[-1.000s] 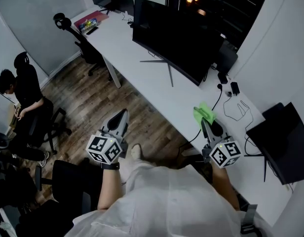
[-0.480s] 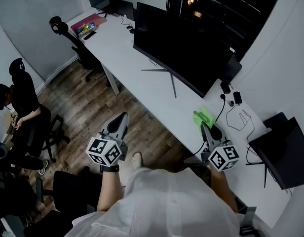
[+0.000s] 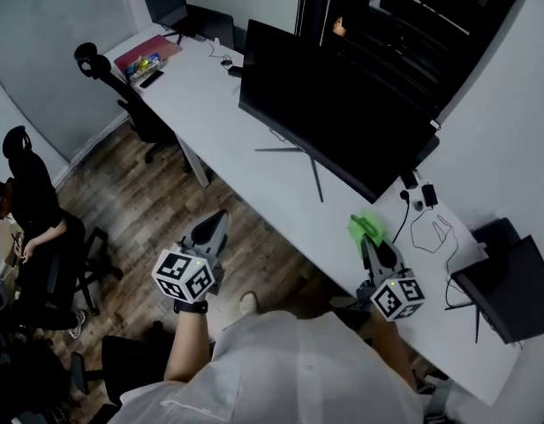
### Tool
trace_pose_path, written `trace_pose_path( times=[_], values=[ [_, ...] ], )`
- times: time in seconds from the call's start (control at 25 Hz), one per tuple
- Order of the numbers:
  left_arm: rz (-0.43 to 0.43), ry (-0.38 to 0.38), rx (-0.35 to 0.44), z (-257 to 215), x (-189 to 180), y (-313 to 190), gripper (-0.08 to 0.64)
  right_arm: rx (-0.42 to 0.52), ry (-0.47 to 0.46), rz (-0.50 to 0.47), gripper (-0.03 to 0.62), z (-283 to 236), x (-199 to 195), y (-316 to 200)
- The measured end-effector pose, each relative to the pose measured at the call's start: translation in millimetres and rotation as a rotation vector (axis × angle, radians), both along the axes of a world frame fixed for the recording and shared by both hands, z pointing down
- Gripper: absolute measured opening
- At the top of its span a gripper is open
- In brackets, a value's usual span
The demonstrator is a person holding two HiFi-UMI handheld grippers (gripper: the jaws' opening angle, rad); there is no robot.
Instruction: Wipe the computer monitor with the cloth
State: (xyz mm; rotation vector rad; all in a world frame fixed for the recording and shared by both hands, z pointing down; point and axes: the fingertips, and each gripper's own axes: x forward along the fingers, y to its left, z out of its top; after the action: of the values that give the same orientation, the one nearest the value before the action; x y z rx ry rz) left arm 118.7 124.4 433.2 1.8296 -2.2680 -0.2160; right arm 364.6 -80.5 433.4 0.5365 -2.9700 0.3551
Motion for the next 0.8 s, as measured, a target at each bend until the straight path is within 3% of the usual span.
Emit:
trace_pose_path(
  times=[0.52,0.8],
  values=[
    [0.066,-0.002,0.009,7,-76,15,0.023,0.018,-0.013,0.047,0.071,1,-76,27],
    [0.071,0.015,0.013,18,-94,29,0.023,0.027,0.001,0.049,0.071,10,-92,45]
  ],
)
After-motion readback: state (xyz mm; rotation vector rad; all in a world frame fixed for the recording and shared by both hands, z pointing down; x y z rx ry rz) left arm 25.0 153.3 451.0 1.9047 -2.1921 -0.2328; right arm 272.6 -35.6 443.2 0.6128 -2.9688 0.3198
